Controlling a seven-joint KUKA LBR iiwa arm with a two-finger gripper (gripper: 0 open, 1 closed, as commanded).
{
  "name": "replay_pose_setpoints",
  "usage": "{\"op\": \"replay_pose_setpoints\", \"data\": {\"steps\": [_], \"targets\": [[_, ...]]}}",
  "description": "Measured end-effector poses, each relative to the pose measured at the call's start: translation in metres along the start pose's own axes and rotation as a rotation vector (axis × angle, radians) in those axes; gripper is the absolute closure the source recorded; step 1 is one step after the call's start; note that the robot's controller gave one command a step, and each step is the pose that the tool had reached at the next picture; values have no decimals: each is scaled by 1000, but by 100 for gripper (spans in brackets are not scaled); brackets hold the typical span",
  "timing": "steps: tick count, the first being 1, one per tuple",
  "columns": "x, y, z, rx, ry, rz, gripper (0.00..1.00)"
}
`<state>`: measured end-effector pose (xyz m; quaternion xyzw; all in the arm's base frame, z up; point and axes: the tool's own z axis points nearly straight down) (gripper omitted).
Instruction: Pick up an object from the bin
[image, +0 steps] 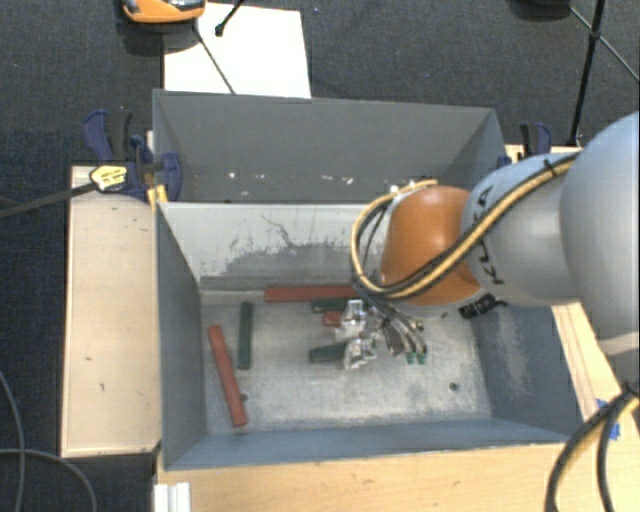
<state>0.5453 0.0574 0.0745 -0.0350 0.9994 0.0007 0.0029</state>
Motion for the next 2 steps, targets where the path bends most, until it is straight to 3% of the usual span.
{"op": "replay_pose_setpoints", "data": {"steps": [1, 2], "targets": [[0, 0, 0, 0, 0, 1, 100], [16, -13, -189, 1, 7, 28, 100]]}}
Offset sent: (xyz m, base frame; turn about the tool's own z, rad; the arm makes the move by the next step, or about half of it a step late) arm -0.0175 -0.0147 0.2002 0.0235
